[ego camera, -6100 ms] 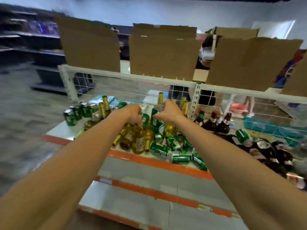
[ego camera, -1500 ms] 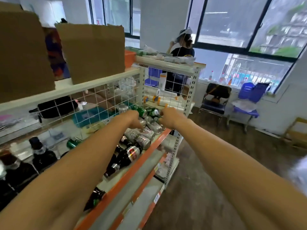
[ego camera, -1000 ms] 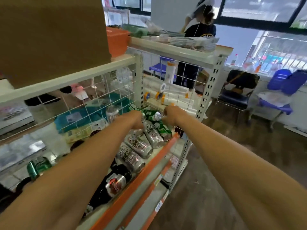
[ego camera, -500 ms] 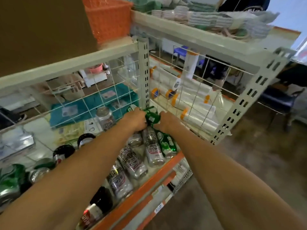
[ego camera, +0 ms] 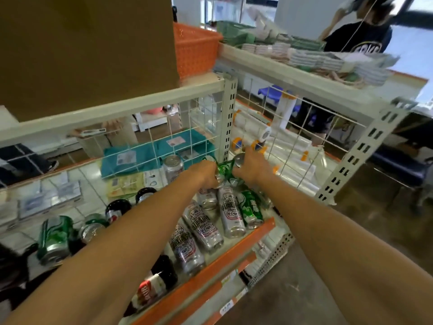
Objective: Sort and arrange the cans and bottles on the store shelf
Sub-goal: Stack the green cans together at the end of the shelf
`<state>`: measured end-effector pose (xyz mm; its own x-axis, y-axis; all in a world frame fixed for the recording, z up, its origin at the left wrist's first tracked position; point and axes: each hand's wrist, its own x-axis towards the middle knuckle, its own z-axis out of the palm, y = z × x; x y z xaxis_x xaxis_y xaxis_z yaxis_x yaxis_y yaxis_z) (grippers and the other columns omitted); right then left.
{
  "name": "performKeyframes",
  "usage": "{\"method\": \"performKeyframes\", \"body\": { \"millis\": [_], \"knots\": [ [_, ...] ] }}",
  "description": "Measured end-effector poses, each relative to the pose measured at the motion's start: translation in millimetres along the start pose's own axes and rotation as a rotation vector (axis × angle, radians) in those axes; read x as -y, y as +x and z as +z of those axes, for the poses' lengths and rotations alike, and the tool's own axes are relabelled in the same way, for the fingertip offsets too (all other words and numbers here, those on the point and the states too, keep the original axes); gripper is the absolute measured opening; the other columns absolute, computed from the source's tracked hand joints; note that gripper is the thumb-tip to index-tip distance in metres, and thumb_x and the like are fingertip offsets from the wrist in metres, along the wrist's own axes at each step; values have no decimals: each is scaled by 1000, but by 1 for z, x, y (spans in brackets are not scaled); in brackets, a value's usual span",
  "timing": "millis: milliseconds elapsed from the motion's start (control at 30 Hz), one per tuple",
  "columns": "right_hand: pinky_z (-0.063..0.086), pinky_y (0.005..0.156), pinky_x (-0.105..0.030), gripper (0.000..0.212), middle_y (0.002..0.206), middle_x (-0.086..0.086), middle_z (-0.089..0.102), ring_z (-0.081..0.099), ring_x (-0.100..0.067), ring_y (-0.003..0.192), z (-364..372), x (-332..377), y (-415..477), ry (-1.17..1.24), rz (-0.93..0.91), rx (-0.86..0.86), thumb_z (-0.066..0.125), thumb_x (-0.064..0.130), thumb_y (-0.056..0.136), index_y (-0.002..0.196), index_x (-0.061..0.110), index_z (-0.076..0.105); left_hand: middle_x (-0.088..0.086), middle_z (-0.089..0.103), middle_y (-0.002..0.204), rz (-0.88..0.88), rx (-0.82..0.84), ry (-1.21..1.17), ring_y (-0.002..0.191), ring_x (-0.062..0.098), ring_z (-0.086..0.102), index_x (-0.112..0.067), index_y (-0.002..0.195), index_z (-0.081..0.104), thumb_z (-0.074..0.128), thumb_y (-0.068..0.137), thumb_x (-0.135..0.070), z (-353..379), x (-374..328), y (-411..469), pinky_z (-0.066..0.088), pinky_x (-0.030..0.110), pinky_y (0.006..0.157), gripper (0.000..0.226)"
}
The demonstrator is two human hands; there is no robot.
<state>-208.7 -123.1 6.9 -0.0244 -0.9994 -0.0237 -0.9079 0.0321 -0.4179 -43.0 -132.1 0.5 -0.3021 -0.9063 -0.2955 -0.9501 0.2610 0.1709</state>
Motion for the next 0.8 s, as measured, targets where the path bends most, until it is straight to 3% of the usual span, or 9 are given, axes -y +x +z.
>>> {"method": "performKeyframes", "body": {
  "millis": [233, 400, 500, 600, 800],
  "knots": [
    [53, 85, -40, 62, 120, -9, 62, 60, -30, 107, -35, 69, -52, -114, -95, 8, 72, 43, 77, 126, 15, 47, 7, 60, 127, 2, -21, 4, 111, 28, 59, -17, 125, 60, 64, 88, -40, -36, 30, -74, 51, 40, 93, 44],
    [47, 80, -33, 62, 124, -9, 61, 59, -28, 108, -29, 125, -86, -125, -252, 102, 70, 40, 83, 132, 13, 46, 8, 56, 133, -73, -55, -3, 118, 30, 56, -12, 131, 58, 63, 92, -35, -50, 74, -136, 48, 40, 98, 46],
    [42, 73, -31, 52, 113, -7, 62, 58, -26, 97, -17, 167, -98, -146, -338, 181, 69, 41, 83, 120, 11, 51, 9, 54, 139, -174, -44, 8, 122, 30, 54, -12, 134, 57, 64, 92, -34, -53, 109, -180, 46, 40, 102, 48],
    [46, 73, -34, 44, 108, -5, 62, 59, -26, 94, -3, 217, -111, -147, -437, 234, 70, 40, 81, 110, 12, 53, 11, 57, 135, -299, -66, -20, 118, 29, 56, -8, 133, 58, 66, 92, -32, -60, 143, -232, 47, 33, 95, 47],
    [44, 68, -32, 58, 114, -11, 63, 63, -32, 99, 27, 309, -149, -136, -697, 309, 73, 46, 76, 119, 11, 58, 11, 55, 137, -572, -117, -103, 121, 30, 54, -7, 135, 56, 67, 93, -28, -57, 197, -340, 44, 34, 94, 49]
  ]
}}
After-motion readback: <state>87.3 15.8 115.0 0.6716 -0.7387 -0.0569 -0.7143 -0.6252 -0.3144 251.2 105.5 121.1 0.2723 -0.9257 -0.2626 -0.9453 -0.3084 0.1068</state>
